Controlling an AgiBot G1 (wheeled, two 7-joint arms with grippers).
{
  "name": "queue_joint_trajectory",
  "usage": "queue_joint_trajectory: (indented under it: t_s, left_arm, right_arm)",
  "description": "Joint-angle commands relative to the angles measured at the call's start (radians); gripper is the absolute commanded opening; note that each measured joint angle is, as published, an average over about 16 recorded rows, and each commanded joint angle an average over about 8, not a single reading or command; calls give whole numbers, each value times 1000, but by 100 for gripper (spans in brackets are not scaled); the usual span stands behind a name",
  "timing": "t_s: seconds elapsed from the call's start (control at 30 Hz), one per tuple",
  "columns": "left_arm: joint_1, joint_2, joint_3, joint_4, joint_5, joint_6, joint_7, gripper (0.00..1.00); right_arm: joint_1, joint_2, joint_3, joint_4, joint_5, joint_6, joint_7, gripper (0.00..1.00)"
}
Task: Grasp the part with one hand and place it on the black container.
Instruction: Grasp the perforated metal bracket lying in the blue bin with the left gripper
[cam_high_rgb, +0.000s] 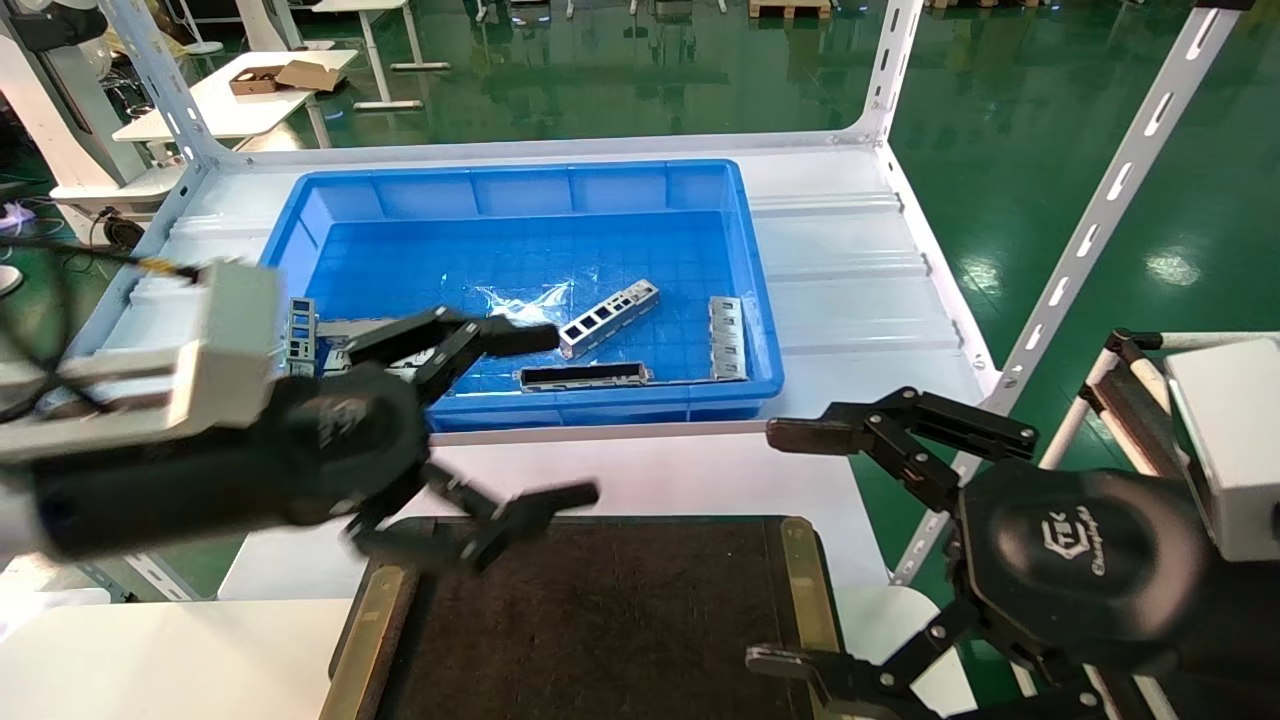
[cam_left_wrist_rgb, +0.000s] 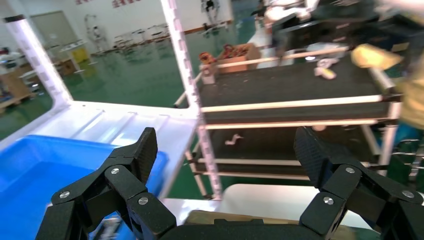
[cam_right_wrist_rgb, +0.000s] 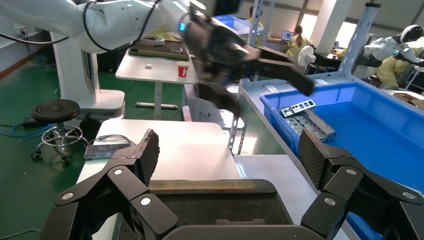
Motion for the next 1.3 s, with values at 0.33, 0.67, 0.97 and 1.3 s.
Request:
queue_joint_trajectory:
  t_s: [0.33, 0.67, 0.97, 1.3]
  left_arm:
    - [-150, 204, 86, 263, 188, -153, 76, 100]
    - [-294, 427, 125, 641, 286, -308, 227, 100]
    - [-379, 551, 148, 905, 326, -431, 316, 100]
    - [-389, 576, 202, 957, 318, -524, 299, 100]
  right_arm:
    - [0, 0, -1, 0, 1, 0, 0, 100]
    - [0, 1, -2, 0, 1, 1, -1, 100]
    - [0, 1, -2, 0, 2, 1, -1, 100]
    - [1, 1, -3, 0, 2, 1, -1, 100]
